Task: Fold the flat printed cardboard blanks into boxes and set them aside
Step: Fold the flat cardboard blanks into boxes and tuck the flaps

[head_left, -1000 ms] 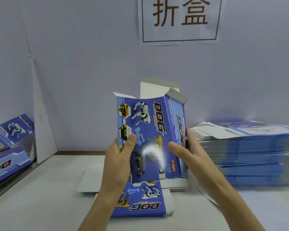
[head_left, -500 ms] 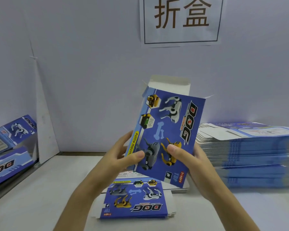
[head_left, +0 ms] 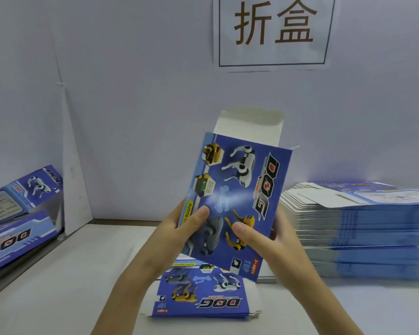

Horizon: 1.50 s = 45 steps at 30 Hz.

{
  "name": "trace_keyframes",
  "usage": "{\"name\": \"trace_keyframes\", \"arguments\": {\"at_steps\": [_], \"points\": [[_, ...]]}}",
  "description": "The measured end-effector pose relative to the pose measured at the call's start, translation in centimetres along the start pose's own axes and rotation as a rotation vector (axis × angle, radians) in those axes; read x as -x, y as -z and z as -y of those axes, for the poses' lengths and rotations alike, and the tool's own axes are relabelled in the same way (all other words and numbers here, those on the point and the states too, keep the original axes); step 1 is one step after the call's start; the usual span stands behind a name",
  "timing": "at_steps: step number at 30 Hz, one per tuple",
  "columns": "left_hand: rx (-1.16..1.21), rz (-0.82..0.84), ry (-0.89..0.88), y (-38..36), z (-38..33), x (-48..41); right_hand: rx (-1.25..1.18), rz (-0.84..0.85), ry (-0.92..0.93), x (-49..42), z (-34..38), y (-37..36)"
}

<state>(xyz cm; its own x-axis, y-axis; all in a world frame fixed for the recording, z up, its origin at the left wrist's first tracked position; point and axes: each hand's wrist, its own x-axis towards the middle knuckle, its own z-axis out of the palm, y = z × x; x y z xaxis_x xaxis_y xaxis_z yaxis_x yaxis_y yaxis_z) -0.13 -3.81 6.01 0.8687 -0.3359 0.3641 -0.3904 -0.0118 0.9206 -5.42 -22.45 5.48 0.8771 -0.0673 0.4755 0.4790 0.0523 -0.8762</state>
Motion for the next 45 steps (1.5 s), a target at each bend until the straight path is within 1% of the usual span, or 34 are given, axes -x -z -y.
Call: {"name": "trace_keyframes", "arguments": {"at_steps": [3, 5, 7, 9, 11, 12, 13, 14, 16, 18, 20, 21, 22, 24, 25, 27, 28, 29, 30, 31, 32, 33, 34, 36, 37, 38, 39, 40, 43, 45], "points": [[0.011, -0.056, -0.062, -0.4, 0.0, 0.1, -0.009, -0.043, -0.016, -0.2, 0.0, 0.1], [0.017, -0.048, -0.093, -0.7, -0.5, 0.2, -0.051, -0.069, -0.075, -0.4, -0.3, 0.4], [-0.013, -0.034, -0.098, -0.8, -0.5, 0.2, -0.053, -0.06, -0.093, -0.4, -0.4, 0.7], [-0.035, 0.026, -0.058, -0.2, -0.3, 0.0, -0.046, -0.036, -0.08, -0.5, -0.6, 0.8], [-0.013, 0.171, 0.048, 0.9, 0.0, 0.1, -0.049, 0.002, -0.103, -0.6, -1.0, 1.2], [-0.006, 0.221, 0.101, 1.6, 0.1, 0.2, -0.047, 0.035, -0.15, -0.6, -1.2, 1.3], [-0.009, 0.236, 0.136, 2.3, 0.1, 0.3, -0.037, 0.084, -0.22, -0.7, -1.6, 1.4], [-0.002, 0.217, 0.148, 2.8, 0.0, 0.4, -0.013, 0.139, -0.307, -0.7, -2.0, 1.6], [0.016, 0.118, 0.154, 4.0, -0.1, 0.5, 0.087, 0.249, -0.467, -0.7, -3.0, 2.1], [0.018, 0.034, 0.18, 4.8, -0.5, 0.9, 0.19, 0.307, -0.571, -0.7, -4.2, 2.8], [0.054, -0.049, 0.211, 5.4, -1.0, 1.6, 0.206, 0.284, -0.657, -0.8, -5.3, 3.1], [0.106, -0.145, 0.217, 5.7, -1.3, 1.9, 0.218, 0.272, -0.692, -0.8, -5.7, 2.9], [0.183, -0.274, 0.209, 6.3, -1.8, 1.8, 0.243, 0.26, -0.721, -1.0, -6.1, 2.8], [0.416, -0.586, 0.12, 9.2, -2.7, 0.1, 0.285, 0.23, -0.785, -1.7, -6.6, 2.5], [0.541, -0.718, 0.038, 11.1, -3.6, -0.9, 0.289, 0.22, -0.821, -2.0, -6.6, 2.3], [0.68, -0.889, -0.122, 14.8, -5.8, -2.8, 0.258, 0.189, -0.866, -2.4, -6.9, 1.8], [0.684, -0.949, -0.157, 15.9, -6.9, -3.6, 0.248, 0.177, -0.875, -2.6, -6.9, 1.3], [0.625, -0.992, -0.158, 16.4, -7.2, -4.0, 0.255, 0.193, -0.884, -2.6, -6.8, 0.8], [0.504, -0.997, -0.141, 16.1, -7.0, -4.4, 0.243, 0.225, -0.882, -2.1, -6.7, 0.6], [0.321, -0.958, -0.13, 15.1, -6.2, -4.8, 0.235, 0.251, -0.858, -1.5, -6.7, 0.5], [0.114, -0.865, -0.115, 13.4, -4.9, -4.8, 0.254, 0.243, -0.816, -1.0, -6.4, 0.4], [-0.076, -0.696, -0.065, 11.5, -3.4, -4.6, 0.315, 0.234, -0.751, -0.7, -6.0, 0.4], [-0.235, -0.46, 0.027, 9.4, -1.5, -3.9, 0.42, 0.242, -0.682, -0.5, -5.9, 0.3], [-0.517, 0.156, 0.262, 5.2, 2.9, -2.4, 0.647, 0.35, -0.581, 0.1, -5.6, 0.0], [-0.698, 0.403, 0.35, 3.3, 5.0, -1.8, 0.76, 0.391, -0.555, 0.4, -5.4, -0.1], [-0.874, 0.553, 0.389, 1.9, 6.8, -1.3, 0.85, 0.406, -0.521, 0.4, -5.2, -0.5], [-0.996, 0.637, 0.42, 0.9, 8.1, -0.9, 0.921, 0.427, -0.499, 0.3, -5.0, -0.8], [-1.056, 0.666, 0.471, 0.1, 8.7, -0.7, 0.935, 0.433, -0.494, 0.4, -5.0, -0.9], [-1.041, 0.658, 0.567, -1.1, 9.5, -0.9, 0.927, 0.489, -0.478, 0.7, -4.9, -0.5], [-1.042, 0.653, 0.565, -1.3, 9.3, -1.0, 0.956, 0.49, -0.469, 0.3, -5.0, 0.3]]}}
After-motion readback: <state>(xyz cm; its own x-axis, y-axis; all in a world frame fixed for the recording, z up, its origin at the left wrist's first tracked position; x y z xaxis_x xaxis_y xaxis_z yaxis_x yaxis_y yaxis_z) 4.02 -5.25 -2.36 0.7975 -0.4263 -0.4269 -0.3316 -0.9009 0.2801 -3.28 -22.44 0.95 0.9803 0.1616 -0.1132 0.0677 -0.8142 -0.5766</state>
